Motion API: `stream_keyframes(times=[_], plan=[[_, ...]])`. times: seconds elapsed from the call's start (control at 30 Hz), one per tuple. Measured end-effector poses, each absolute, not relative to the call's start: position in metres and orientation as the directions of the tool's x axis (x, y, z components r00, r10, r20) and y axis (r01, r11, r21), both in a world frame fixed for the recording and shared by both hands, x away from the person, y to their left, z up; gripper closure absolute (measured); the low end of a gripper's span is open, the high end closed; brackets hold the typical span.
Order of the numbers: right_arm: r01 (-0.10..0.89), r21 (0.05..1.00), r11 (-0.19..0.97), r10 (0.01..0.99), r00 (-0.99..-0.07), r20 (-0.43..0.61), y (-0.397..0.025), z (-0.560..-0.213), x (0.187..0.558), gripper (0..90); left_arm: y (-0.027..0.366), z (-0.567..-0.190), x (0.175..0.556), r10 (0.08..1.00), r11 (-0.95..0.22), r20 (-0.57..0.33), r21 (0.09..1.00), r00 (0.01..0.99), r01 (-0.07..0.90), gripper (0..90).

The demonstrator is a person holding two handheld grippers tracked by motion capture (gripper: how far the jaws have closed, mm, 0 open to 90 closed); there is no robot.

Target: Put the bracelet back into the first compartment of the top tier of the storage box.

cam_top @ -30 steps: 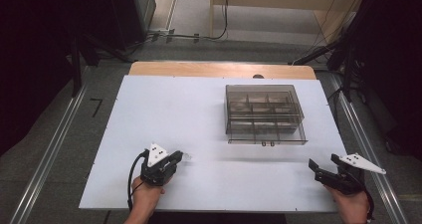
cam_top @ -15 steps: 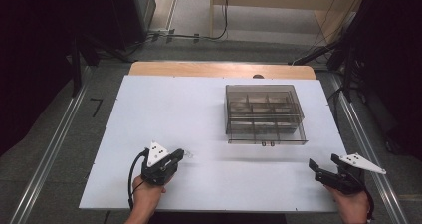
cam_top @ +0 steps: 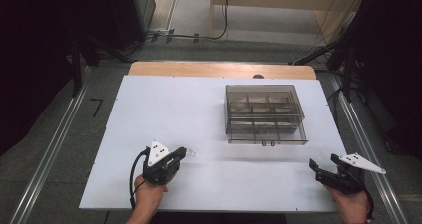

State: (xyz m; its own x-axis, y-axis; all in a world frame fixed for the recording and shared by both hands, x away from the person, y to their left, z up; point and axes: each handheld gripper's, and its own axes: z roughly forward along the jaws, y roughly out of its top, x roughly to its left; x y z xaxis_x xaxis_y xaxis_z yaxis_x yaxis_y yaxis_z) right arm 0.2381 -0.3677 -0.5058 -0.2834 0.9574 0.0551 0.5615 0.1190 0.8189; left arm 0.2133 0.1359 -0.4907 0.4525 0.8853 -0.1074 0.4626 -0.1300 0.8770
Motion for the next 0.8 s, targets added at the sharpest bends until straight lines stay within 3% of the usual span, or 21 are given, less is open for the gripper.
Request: stream_keyframes(times=[0.8], plan=[[0.568,0.815,0.119,0.958,-0.282,0.057,-0.368,-0.506,0.238,13.5,0.131,-0.478,0.213,0.877,-0.092,-0.123,0.906,0.465,0.413,85.7]])
